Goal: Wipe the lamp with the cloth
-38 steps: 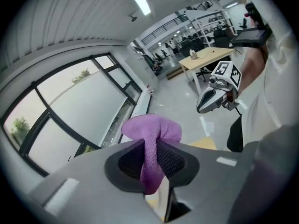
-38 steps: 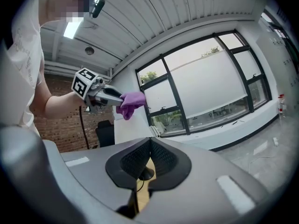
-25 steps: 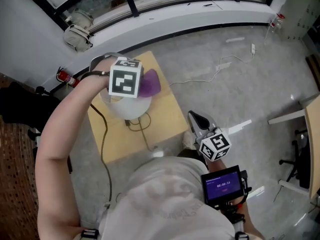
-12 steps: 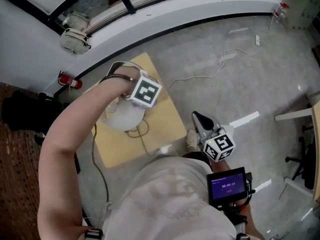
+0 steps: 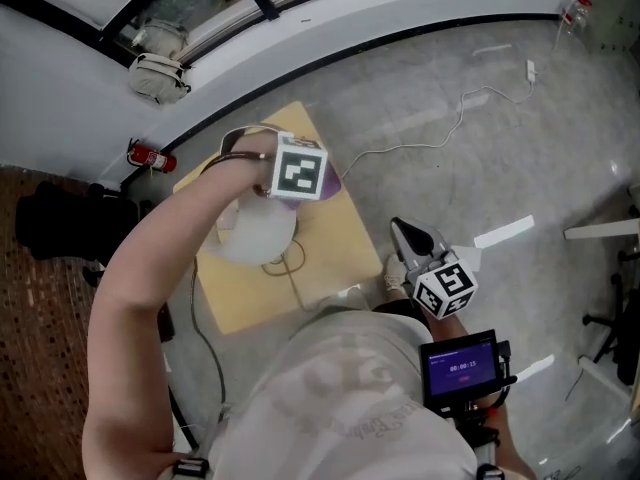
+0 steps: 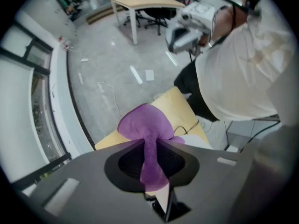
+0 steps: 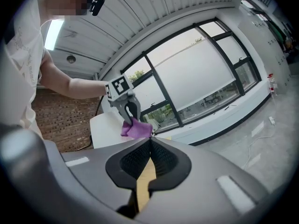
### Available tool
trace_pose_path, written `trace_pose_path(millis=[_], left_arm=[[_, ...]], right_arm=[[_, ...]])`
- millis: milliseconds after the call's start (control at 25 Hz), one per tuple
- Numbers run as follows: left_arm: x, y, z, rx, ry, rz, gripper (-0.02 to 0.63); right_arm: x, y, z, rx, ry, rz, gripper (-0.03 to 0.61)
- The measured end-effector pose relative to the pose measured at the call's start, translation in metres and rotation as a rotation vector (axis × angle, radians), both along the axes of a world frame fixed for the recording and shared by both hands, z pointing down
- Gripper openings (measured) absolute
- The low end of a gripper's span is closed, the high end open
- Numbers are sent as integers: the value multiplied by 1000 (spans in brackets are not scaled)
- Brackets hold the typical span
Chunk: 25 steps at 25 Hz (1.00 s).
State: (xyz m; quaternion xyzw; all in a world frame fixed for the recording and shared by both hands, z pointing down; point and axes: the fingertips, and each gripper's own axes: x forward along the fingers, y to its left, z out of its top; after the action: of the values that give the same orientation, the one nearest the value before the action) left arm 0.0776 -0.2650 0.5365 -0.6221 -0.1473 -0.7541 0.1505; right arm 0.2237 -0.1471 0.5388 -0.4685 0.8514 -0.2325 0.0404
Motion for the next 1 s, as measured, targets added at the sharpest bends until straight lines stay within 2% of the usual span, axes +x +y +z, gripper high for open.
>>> trace_pose_path(millis=[80, 120, 200, 360, 480, 640, 840, 1000], left_arm=[[21, -23, -26, 48, 126, -83, 69], [22, -29, -32, 49, 141, -129, 69], [7, -31, -24, 25, 75, -205, 69], [-30, -23, 16, -5, -79, -229, 69], [-50, -20, 21, -33, -122, -289, 69], [-57, -30, -9, -48, -70, -390, 67], [-69, -30, -50, -82, 8, -457, 67], [-84, -26, -84, -95, 39, -492, 67]], right_arm=[[1, -1, 3, -6, 2, -6, 14], [0, -1, 3, -8, 1, -9, 14], [-3, -3, 3, -9, -3, -17, 14], [-7, -3, 1, -3, 0, -30, 14], [-1, 0, 4, -10, 3, -18, 14], [3, -4, 7, -17, 3, -21, 14], [-8, -13, 1, 0, 2, -59, 14], [-14, -12, -3, 7, 1, -83, 14]])
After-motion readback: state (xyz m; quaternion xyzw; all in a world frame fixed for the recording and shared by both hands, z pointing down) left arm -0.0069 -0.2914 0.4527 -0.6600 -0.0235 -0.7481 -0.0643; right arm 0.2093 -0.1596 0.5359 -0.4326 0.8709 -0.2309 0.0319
